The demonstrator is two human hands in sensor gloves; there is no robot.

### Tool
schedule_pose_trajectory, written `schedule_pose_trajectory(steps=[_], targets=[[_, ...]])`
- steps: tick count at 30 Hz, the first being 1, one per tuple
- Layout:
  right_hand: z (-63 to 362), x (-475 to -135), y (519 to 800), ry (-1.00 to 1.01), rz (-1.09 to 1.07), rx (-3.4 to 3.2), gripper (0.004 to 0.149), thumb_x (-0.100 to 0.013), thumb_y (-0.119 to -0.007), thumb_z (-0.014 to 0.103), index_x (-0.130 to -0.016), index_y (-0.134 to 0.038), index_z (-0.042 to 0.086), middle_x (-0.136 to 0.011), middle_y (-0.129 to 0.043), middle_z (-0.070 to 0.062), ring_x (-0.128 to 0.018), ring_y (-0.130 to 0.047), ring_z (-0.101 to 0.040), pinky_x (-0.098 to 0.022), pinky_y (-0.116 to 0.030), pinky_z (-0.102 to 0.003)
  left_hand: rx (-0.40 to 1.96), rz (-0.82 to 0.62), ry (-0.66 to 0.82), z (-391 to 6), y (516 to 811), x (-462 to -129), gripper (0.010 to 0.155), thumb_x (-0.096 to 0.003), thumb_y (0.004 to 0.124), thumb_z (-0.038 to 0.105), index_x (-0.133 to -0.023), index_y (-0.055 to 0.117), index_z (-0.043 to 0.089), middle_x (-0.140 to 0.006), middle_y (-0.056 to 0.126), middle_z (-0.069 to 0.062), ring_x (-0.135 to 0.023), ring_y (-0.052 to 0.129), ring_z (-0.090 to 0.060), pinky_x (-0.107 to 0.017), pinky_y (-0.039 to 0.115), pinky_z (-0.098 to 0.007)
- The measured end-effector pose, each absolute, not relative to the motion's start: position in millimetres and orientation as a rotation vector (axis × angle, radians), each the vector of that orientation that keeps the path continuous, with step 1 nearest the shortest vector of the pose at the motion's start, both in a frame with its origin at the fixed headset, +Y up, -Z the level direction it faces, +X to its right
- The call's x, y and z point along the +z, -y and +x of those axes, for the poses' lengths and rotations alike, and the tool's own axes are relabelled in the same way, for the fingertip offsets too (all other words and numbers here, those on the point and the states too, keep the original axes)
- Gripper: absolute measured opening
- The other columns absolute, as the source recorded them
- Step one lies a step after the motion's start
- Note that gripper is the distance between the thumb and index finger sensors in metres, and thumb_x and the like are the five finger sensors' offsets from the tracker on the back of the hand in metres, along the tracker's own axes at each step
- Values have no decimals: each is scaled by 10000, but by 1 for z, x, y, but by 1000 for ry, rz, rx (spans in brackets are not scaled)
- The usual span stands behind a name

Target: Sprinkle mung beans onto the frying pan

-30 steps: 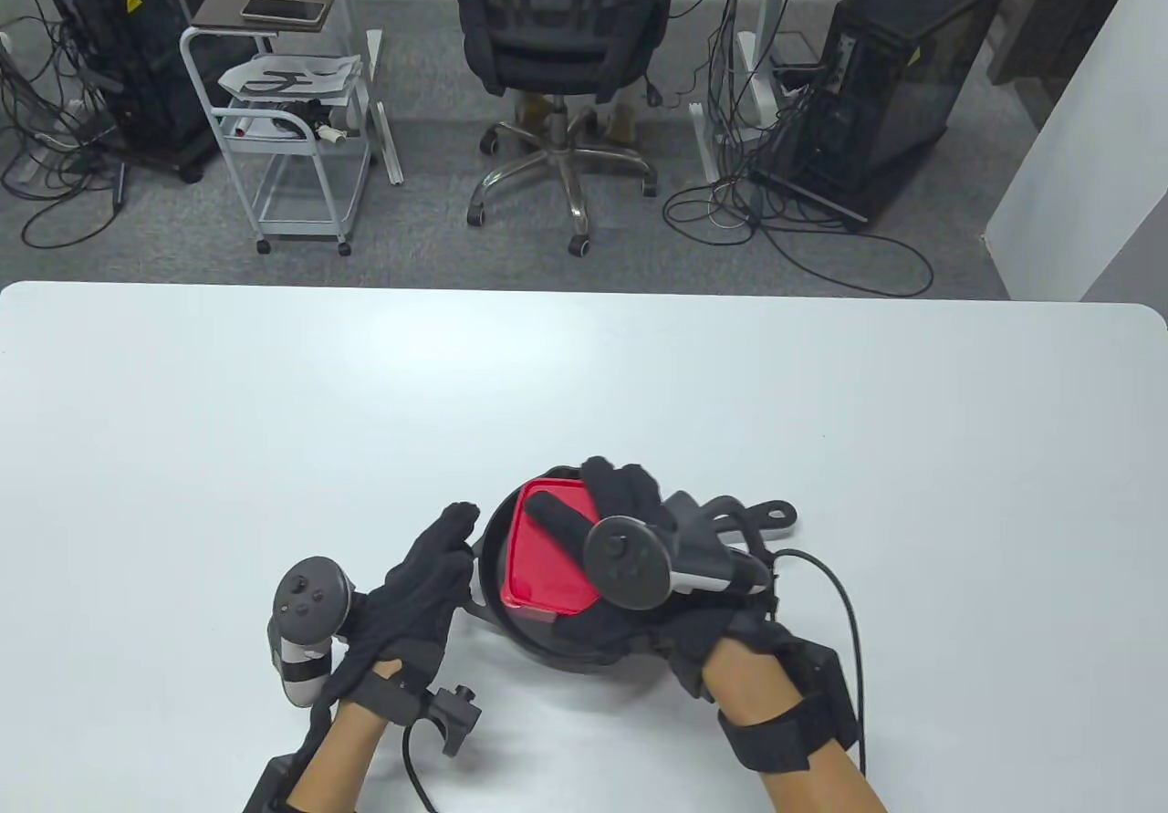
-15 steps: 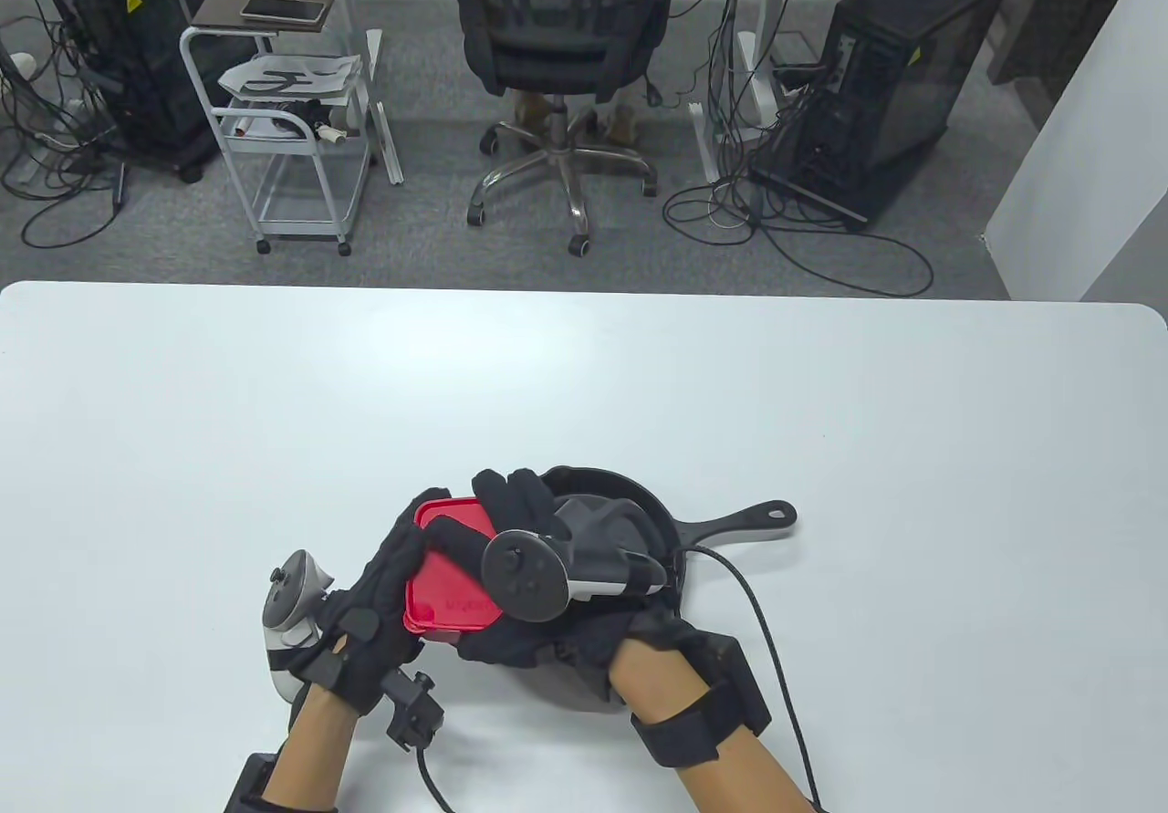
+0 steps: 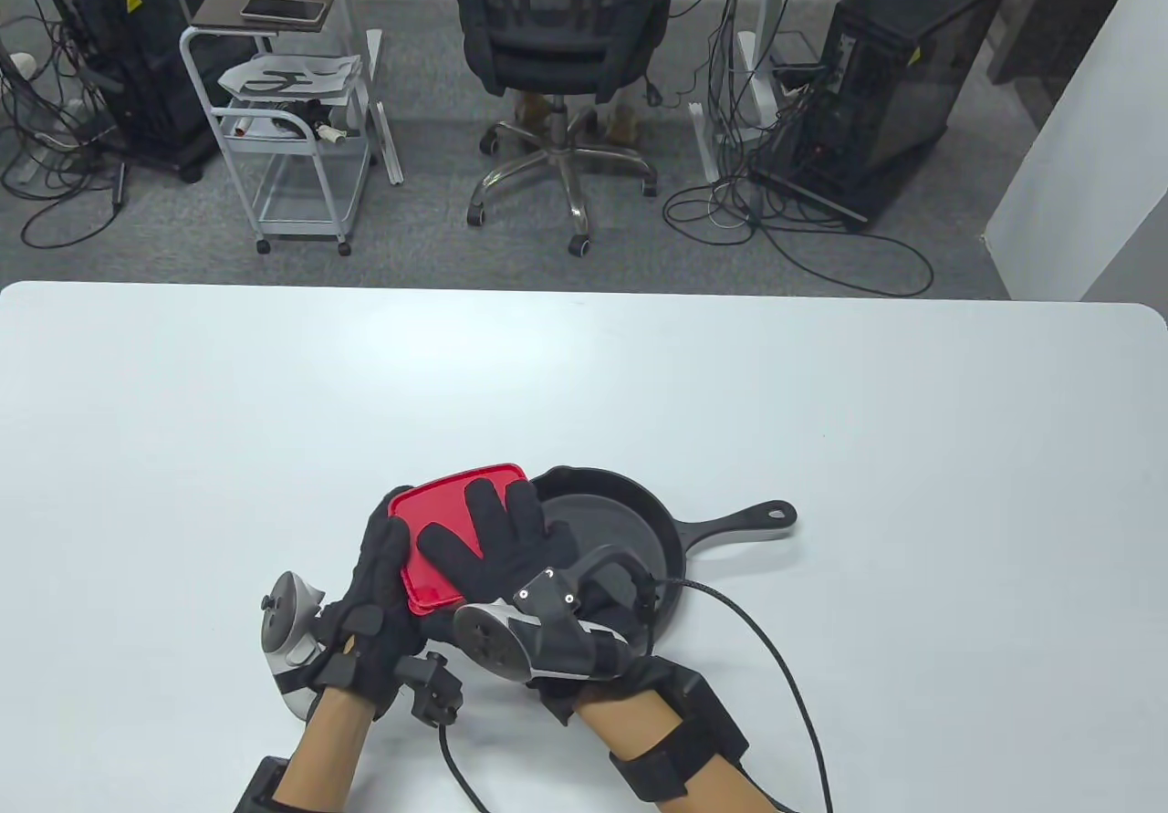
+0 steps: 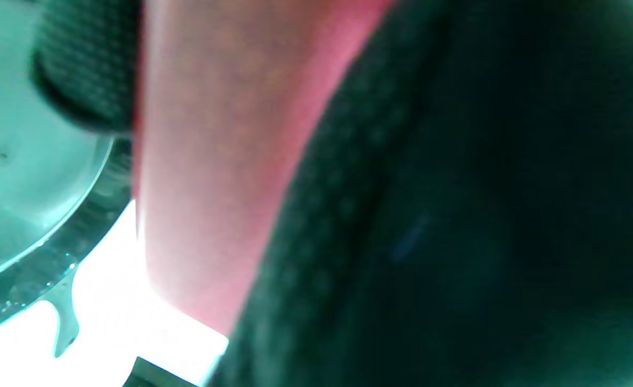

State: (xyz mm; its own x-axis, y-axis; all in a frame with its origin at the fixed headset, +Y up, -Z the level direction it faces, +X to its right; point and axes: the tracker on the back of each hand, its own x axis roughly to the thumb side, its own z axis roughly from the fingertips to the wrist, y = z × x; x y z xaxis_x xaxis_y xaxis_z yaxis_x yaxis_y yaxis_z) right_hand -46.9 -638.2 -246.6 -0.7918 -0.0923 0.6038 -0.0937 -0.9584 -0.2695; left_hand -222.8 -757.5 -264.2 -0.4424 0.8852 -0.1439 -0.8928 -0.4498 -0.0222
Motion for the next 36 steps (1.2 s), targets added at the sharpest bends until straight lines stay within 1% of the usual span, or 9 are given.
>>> schedule_pose_trajectory(steps=[3,8,19,23,26,31,32,34,36], targets=[[-47,-244,642,583,1020,2916,715,-476,-578,732,-1092,-596,368,-1194,-548,-202,-998,-584,-547,-537,-737,-664,2062,-202,-59,-219,758,-263,743,-506,650,753,-1130,379,453,-1106,533,-187,-705,945,-394,-365,956,-412],[-46,-242,649,645,1007,2872,698,-506,-517,724,-1071,-634,333,-1154,-648,-154,-967,-619,-555,-510,-730,-676,2100,-223,-55,-213,760,-261,740,-513,608,758,-1128,320,462,-1121,447,-192,-718,926,-409,-375,955,-418],[-45,-240,656,596,960,2795,672,-536,-491,693,-1057,-661,303,-1142,-693,-97,-965,-614,-569,-517,-690,-719,2103,-203,-68,-211,763,-258,730,-524,547,748,-1135,279,454,-1121,373,-210,-728,896,-434,-386,951,-426],[-43,-241,660,603,946,2782,671,-541,-480,691,-1051,-666,296,-1128,-718,-75,-954,-636,-565,-507,-701,-717,2090,-210,-77,-209,765,-258,732,-523,537,743,-1138,274,445,-1121,360,-216,-731,888,-440,-386,949,-428],[-41,-241,663,643,951,2790,671,-547,-463,696,-1045,-670,298,-1115,-740,-11,-945,-665,-546,-494,-722,-707,2092,-214,-88,-208,766,-257,732,-527,532,737,-1141,268,441,-1123,352,-218,-733,881,-446,-387,947,-433],[-40,-240,663,668,944,2775,670,-554,-450,692,-1038,-682,290,-1105,-753,11,-938,-674,-539,-492,-721,-709,2093,-209,-75,-206,765,-256,729,-525,514,733,-1141,262,436,-1122,346,-221,-735,880,-444,-387,947,-430],[-39,-241,663,657,929,2742,657,-571,-423,676,-1028,-695,290,-1097,-764,15,-945,-665,-534,-504,-708,-716,2093,-207,-62,-205,765,-256,725,-522,508,730,-1138,257,441,-1126,341,-215,-744,876,-445,-393,944,-436],[-41,-242,664,631,915,2716,651,-571,-434,666,-1028,-701,287,-1106,-753,15,-964,-629,-539,-534,-663,-738,2120,-186,-73,-206,765,-256,719,-521,503,726,-1137,260,445,-1128,341,-211,-748,872,-446,-394,940,-442],[-42,-244,661,579,915,2739,655,-570,-441,675,-1041,-685,290,-1118,-739,15,-970,-632,-530,-537,-679,-731,2084,-192,-71,-209,766,-257,728,-511,486,742,-1137,262,447,-1130,349,-208,-745,878,-440,-393,943,-436]])
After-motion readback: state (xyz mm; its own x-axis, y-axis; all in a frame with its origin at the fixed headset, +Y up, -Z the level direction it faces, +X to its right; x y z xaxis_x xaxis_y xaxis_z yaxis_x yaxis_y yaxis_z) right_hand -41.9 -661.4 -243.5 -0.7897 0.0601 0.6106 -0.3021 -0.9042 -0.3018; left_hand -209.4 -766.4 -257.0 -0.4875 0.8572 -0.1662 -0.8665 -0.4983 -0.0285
